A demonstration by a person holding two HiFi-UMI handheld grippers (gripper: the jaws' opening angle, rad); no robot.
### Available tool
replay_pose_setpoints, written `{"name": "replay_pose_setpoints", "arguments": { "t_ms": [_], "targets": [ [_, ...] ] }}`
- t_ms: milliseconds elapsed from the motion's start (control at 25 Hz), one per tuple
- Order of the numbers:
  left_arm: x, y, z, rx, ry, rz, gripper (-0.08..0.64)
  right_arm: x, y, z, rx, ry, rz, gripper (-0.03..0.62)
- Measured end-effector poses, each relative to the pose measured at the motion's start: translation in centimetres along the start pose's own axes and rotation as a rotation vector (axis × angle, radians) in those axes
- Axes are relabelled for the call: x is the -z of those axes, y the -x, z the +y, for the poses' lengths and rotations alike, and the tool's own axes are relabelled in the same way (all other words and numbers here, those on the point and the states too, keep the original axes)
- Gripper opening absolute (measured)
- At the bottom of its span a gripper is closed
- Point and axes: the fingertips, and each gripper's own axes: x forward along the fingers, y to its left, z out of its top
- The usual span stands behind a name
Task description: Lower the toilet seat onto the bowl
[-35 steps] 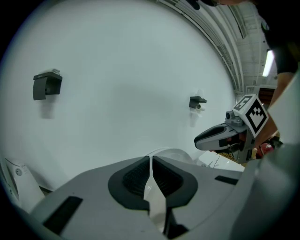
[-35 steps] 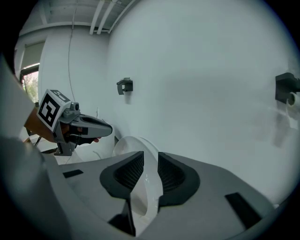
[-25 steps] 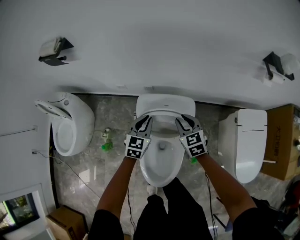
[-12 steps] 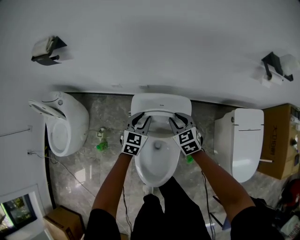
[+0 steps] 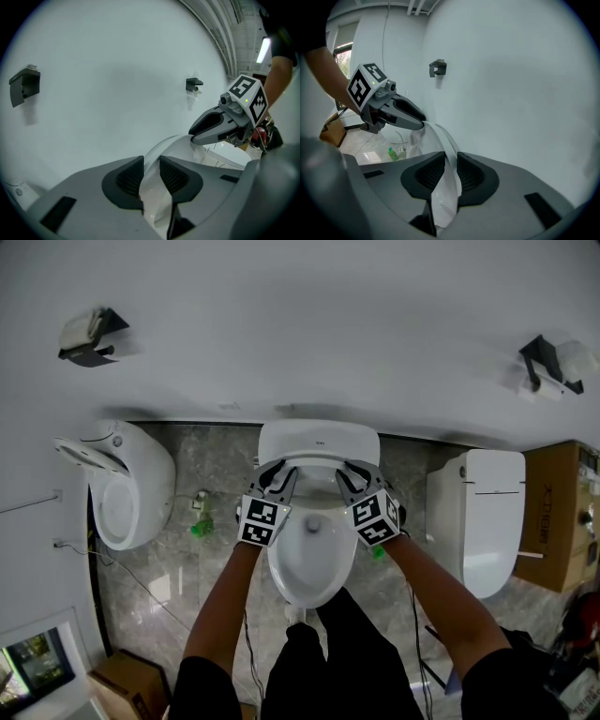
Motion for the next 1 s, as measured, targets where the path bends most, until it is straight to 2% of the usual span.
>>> {"name": "replay_pose_setpoints", "arguments": {
  "t_ms": [160, 520, 1000],
  "targets": [
    [0.2, 0.7, -0.9, 0.003, 0.034, -0.002, 0.117, 0.4, 1.0, 0.5, -0.015, -0.013, -0.003, 0.095],
    [0.8, 2.7, -2.2, 0.012, 0.048, -0.003, 0.117, 0.7, 2.6, 2.3, -0.017, -0.028, -0.001, 0.098],
    [2.2, 5.8, -4.4, 0.05, 0.046, 0.019, 0.121, 1.7, 5.2, 5.4, -0.025, 0.003, 0.012, 0.101]
  ]
}}
